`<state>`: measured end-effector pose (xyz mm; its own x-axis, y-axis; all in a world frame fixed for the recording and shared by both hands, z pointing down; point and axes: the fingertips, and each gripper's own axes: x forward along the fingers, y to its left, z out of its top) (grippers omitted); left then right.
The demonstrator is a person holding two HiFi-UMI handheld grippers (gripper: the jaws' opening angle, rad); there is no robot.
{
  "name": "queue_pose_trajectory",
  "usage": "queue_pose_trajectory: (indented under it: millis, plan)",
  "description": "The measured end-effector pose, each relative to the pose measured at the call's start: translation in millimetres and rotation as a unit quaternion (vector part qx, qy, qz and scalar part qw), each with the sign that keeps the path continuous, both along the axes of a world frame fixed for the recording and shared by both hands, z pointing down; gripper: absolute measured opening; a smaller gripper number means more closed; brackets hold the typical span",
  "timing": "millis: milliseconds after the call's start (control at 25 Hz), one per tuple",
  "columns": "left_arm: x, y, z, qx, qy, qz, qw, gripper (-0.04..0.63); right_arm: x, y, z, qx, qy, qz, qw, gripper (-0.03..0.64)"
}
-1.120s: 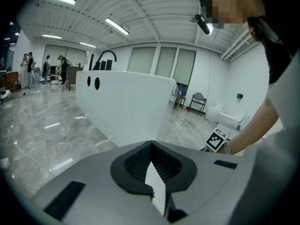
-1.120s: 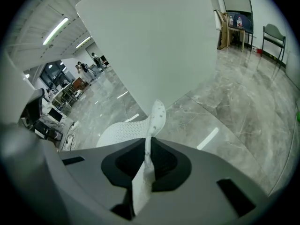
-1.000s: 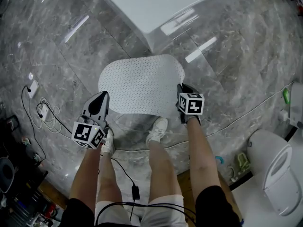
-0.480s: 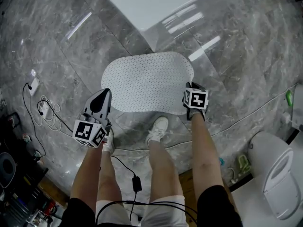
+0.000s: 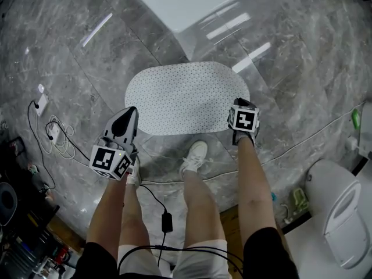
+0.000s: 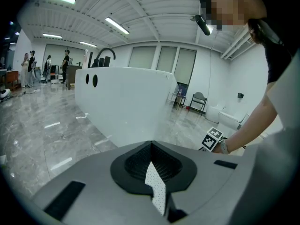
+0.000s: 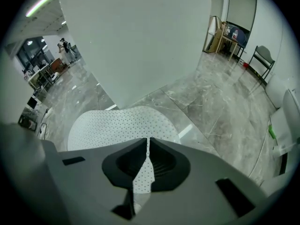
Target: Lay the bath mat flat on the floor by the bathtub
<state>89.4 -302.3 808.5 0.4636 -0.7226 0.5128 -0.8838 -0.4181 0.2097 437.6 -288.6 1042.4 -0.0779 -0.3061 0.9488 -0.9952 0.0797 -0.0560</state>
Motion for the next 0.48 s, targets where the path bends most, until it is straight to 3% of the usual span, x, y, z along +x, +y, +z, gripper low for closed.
queue_pose_trajectory:
  millis: [240, 480]
  plan:
    - [-7, 4, -6, 0.002, 0.001, 0.001, 1.0000, 0.014, 2, 8, -13, 0.014, -0.009, 0.023, 1.000, 0.036]
    - [-9, 14, -19, 0.003, 0.010, 0.015, 0.9998, 0.014, -34, 3, -55, 0.114, -0.102, 0.009, 0.988, 0.035]
